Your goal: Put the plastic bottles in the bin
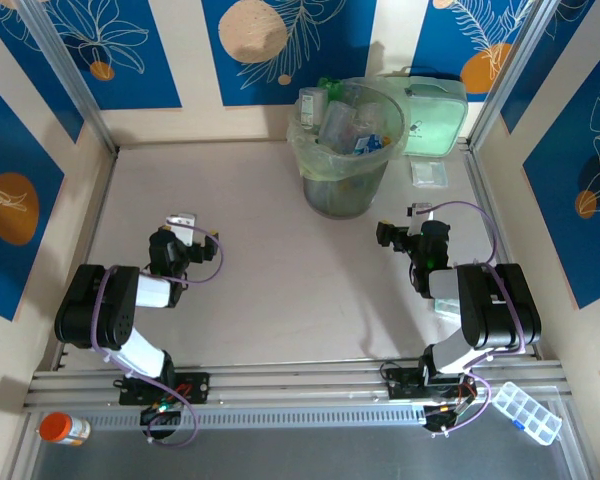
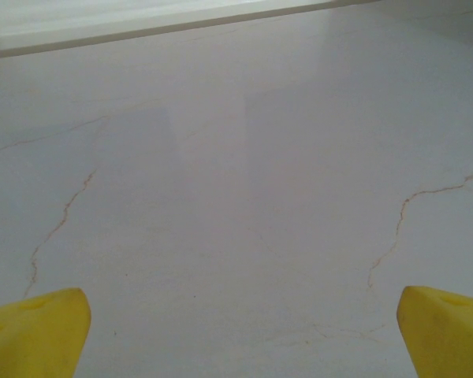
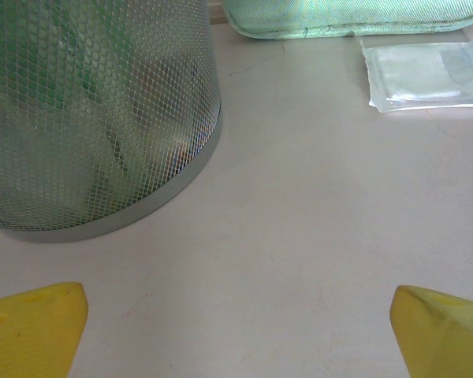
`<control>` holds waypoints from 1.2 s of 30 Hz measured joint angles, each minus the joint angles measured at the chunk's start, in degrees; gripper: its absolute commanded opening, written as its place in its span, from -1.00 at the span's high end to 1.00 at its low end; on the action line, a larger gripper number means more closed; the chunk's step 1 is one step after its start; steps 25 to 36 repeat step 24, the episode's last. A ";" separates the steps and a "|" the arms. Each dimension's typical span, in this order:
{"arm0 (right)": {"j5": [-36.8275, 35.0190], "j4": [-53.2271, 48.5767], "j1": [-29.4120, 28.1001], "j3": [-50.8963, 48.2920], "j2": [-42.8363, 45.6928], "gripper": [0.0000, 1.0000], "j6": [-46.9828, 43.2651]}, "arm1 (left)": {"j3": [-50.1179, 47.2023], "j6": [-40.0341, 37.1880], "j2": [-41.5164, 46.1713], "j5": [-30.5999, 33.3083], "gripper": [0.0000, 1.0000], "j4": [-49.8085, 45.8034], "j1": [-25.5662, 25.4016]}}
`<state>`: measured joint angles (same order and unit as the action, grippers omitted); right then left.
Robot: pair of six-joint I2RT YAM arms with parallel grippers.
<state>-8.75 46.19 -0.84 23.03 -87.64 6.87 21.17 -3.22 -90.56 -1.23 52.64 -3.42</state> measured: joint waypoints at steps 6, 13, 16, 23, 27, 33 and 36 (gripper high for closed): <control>0.00 -0.02 0.00 0.00 0.00 -0.98 0.00 | 0.00 -0.02 0.00 0.00 -0.99 0.00 0.00; 0.02 0.00 0.00 0.00 0.00 -0.98 0.00 | 0.00 -0.02 0.00 0.00 -0.99 0.00 0.00; 0.02 -0.02 0.00 0.00 0.00 -0.98 0.00 | 0.00 -0.02 0.00 0.00 -0.99 0.00 0.00; 0.02 0.00 0.00 0.00 0.00 -0.98 0.00 | 0.00 -0.07 0.00 -0.83 -0.99 0.07 0.00; 0.02 0.00 0.00 0.00 0.00 -0.98 0.00 | 0.00 -0.07 0.00 -0.90 -0.99 0.13 0.00; 0.02 0.00 0.00 0.00 0.00 -0.98 0.00 | 0.00 -0.07 0.00 -0.90 -0.99 0.13 0.00; 0.02 0.00 0.00 0.00 0.00 -0.98 0.00 | 0.00 -0.07 0.00 -0.90 -0.99 0.13 0.00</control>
